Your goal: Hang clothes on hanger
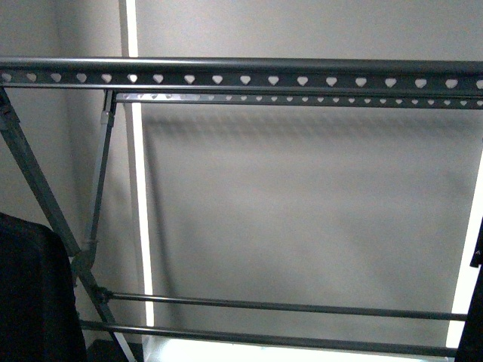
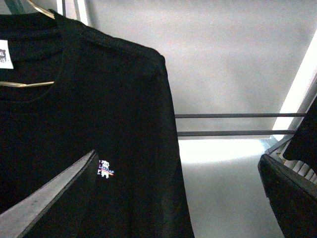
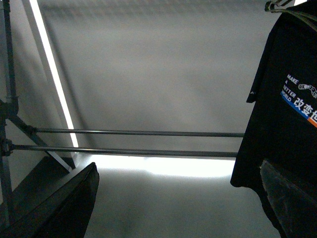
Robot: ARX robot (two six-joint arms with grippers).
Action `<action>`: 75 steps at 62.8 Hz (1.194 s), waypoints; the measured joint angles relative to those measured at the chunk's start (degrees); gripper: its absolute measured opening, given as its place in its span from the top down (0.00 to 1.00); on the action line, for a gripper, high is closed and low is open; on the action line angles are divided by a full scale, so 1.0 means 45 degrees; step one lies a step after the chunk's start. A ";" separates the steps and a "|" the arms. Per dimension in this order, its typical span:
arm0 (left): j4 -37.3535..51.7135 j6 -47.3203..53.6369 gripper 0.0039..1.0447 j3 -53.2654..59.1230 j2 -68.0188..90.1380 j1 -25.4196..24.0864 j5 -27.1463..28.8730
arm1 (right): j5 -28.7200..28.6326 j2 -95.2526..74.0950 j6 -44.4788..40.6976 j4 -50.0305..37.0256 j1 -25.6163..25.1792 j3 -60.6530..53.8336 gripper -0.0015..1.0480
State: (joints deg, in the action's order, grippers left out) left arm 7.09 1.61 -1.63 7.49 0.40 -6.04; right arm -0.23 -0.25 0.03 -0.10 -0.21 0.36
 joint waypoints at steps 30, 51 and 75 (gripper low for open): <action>-0.3371 -0.8602 0.06 -1.2050 1.5601 0.2943 0.9224 | 0.0039 0.0000 0.0000 0.0005 0.0005 0.0000 0.07; -0.4925 -1.3522 0.06 -1.5795 1.9409 0.2589 0.9228 | 0.0034 0.0000 0.0000 0.0000 0.0005 0.0000 0.07; -0.3745 -1.2862 0.46 -1.6951 2.1031 0.1661 0.9889 | 0.0034 0.0000 0.0000 0.0000 0.0005 0.0000 0.07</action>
State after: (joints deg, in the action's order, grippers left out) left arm -9.76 -56.27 -77.91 102.13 7.88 38.46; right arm -0.08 -0.25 0.03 -0.10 -0.19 0.36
